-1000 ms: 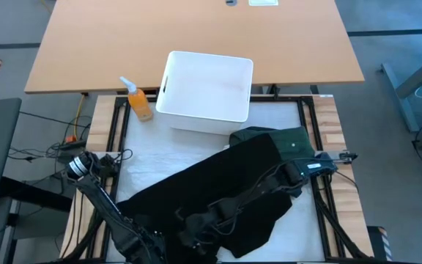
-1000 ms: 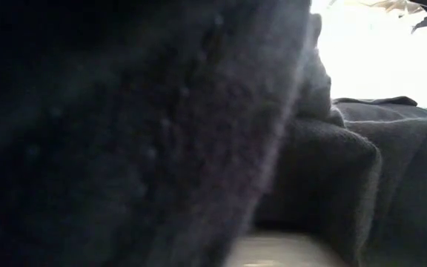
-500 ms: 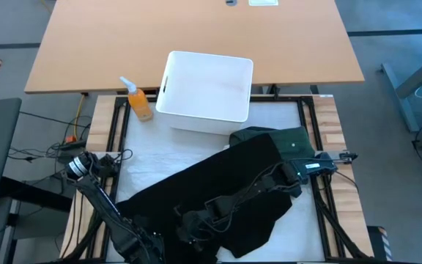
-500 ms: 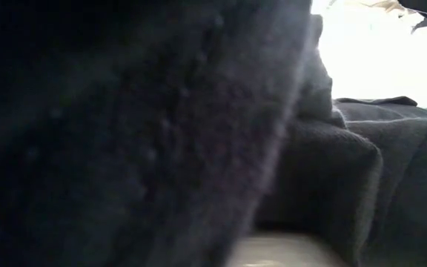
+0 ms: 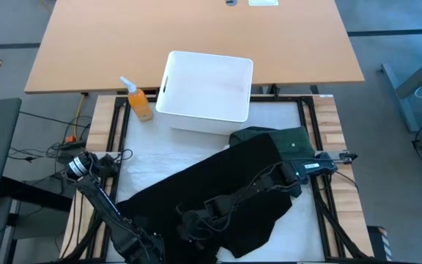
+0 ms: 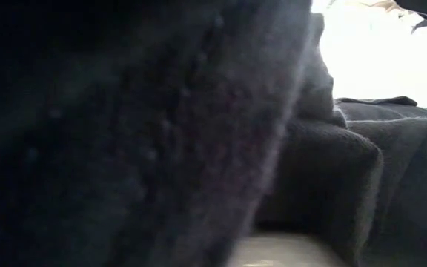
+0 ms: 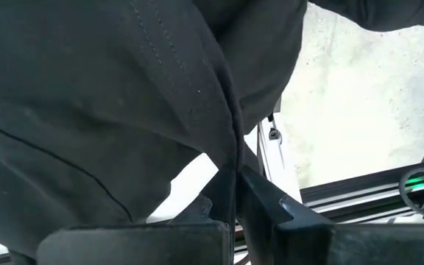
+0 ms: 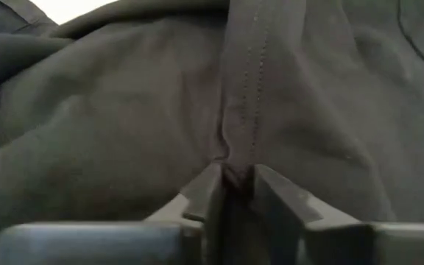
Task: Fold laundry
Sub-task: Fold the black shirt from the white laundry organizer
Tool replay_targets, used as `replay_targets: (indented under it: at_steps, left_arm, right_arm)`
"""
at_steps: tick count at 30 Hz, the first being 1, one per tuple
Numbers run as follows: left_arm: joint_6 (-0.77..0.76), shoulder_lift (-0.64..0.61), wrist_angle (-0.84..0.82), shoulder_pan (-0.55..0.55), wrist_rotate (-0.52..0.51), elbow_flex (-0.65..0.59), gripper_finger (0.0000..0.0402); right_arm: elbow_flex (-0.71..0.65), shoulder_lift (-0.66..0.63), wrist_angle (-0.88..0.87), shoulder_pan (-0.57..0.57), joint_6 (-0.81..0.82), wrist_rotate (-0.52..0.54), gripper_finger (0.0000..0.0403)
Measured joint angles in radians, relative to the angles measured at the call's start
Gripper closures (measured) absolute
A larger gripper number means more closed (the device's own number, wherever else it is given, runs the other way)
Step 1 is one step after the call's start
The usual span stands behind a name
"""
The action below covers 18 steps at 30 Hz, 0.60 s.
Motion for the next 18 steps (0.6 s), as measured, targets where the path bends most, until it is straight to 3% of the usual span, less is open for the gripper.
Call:
replay_targets:
  at_steps: [8, 18]
  left_arm:
    - [0.007, 0.000, 0.000, 0.003, -0.001, 0.000, 0.0401]
    - [0.006, 0.000, 0.000, 0.003, 0.000, 0.000, 0.0401]
  right_arm:
    - [0.000, 0.000, 0.003, 0.000, 0.001, 0.000, 0.0388]
    - [0.000, -0.082, -0.133, 0.001, 0.046, 0.000, 0.0356]
